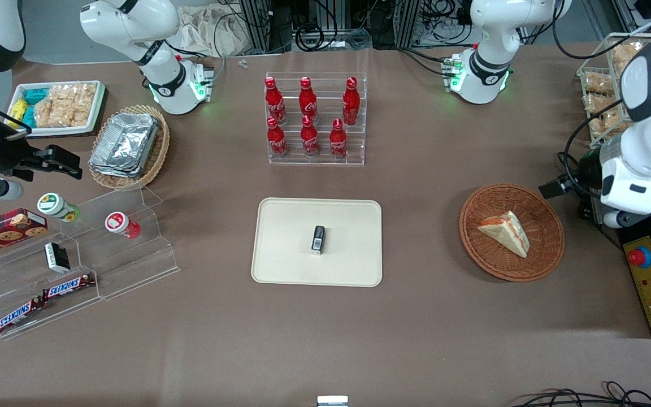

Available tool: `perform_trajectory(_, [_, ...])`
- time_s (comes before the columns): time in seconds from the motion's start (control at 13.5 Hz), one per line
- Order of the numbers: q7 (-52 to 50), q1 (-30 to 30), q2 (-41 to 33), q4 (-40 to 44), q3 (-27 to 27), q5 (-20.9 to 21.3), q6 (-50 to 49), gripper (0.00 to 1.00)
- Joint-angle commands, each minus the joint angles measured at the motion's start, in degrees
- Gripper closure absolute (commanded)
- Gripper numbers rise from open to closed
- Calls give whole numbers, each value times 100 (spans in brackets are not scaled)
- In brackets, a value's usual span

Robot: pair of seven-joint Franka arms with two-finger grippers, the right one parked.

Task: Place sandwich from basket to tray
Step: 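Lower the left gripper into the basket and grasp the wrapped sandwich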

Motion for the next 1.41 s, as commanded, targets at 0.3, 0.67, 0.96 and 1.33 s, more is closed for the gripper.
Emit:
perform_trajectory(0.3, [-1445,113,292,-1356,-29,35,1757,0])
perform_trajectory(0.67, [-2062,104,828,-2095,-29,17,3287,0])
perform_trajectory(0.96, [-2222,86,1180,-2297,-29,43,3939,0])
perform_trajectory(1.33, [-2195,69,1339,-2227,-21,53,4133,96])
